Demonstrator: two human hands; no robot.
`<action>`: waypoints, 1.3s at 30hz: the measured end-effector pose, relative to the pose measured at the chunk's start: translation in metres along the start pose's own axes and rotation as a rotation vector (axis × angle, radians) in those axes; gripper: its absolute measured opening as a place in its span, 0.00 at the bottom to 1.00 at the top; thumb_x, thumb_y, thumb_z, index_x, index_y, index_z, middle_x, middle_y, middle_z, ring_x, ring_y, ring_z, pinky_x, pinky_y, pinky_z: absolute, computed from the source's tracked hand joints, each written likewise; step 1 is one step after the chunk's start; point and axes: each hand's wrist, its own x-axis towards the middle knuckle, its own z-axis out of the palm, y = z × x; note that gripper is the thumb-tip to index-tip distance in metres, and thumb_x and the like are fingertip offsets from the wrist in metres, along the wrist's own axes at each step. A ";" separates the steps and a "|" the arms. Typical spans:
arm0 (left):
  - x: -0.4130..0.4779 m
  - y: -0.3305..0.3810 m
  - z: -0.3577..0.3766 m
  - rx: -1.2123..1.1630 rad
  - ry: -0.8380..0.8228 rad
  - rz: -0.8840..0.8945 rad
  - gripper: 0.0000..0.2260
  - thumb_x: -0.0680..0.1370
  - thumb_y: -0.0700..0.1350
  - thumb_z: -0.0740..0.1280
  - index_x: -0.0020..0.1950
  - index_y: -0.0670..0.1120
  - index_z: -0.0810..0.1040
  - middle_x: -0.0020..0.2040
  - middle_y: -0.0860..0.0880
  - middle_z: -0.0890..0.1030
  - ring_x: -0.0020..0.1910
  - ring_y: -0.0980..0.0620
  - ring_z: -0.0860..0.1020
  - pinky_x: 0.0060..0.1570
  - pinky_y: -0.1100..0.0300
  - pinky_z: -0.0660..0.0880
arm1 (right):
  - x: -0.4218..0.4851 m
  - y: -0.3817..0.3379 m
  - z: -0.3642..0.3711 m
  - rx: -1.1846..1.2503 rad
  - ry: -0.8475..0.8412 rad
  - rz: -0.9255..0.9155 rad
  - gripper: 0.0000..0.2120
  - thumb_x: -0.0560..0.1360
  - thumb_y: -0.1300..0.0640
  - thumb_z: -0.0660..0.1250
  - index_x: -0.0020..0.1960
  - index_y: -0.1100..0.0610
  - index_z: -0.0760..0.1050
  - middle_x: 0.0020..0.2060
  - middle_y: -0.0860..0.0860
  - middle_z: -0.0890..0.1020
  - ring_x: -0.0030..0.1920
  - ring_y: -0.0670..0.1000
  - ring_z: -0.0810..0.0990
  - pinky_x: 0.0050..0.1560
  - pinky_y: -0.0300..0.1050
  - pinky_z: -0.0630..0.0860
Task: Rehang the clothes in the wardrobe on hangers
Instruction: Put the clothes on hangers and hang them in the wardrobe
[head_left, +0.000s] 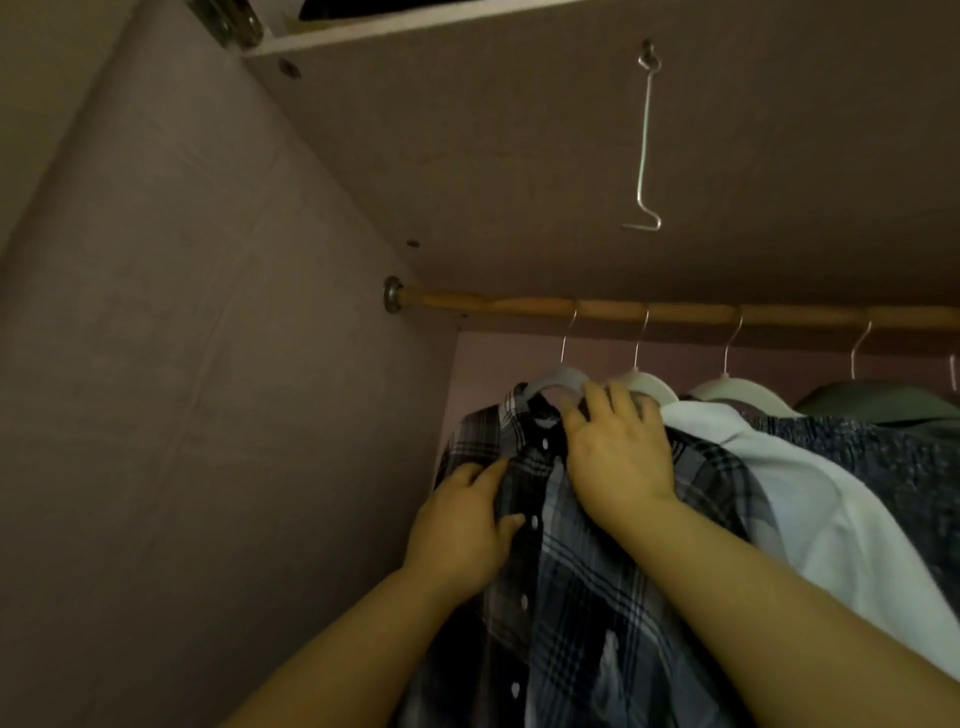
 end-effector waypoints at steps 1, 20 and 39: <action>-0.007 0.000 -0.001 0.011 -0.004 -0.006 0.28 0.79 0.53 0.62 0.76 0.52 0.55 0.71 0.48 0.64 0.67 0.48 0.66 0.62 0.56 0.67 | -0.010 -0.004 0.001 -0.001 -0.023 -0.025 0.26 0.80 0.55 0.54 0.76 0.56 0.52 0.74 0.56 0.55 0.74 0.59 0.52 0.71 0.58 0.51; -0.265 -0.001 -0.061 0.284 -0.478 -0.237 0.30 0.78 0.53 0.62 0.76 0.51 0.53 0.72 0.46 0.62 0.69 0.43 0.61 0.64 0.48 0.63 | -0.295 -0.104 -0.054 0.390 -0.573 -0.115 0.27 0.79 0.48 0.56 0.76 0.49 0.53 0.73 0.50 0.60 0.73 0.52 0.56 0.73 0.52 0.50; -0.672 0.091 -0.230 0.537 -0.623 -0.858 0.29 0.77 0.57 0.61 0.75 0.54 0.55 0.73 0.49 0.60 0.72 0.46 0.58 0.69 0.48 0.57 | -0.574 -0.233 -0.219 0.884 -0.868 -0.521 0.27 0.79 0.44 0.56 0.76 0.49 0.54 0.71 0.47 0.62 0.71 0.51 0.60 0.71 0.47 0.59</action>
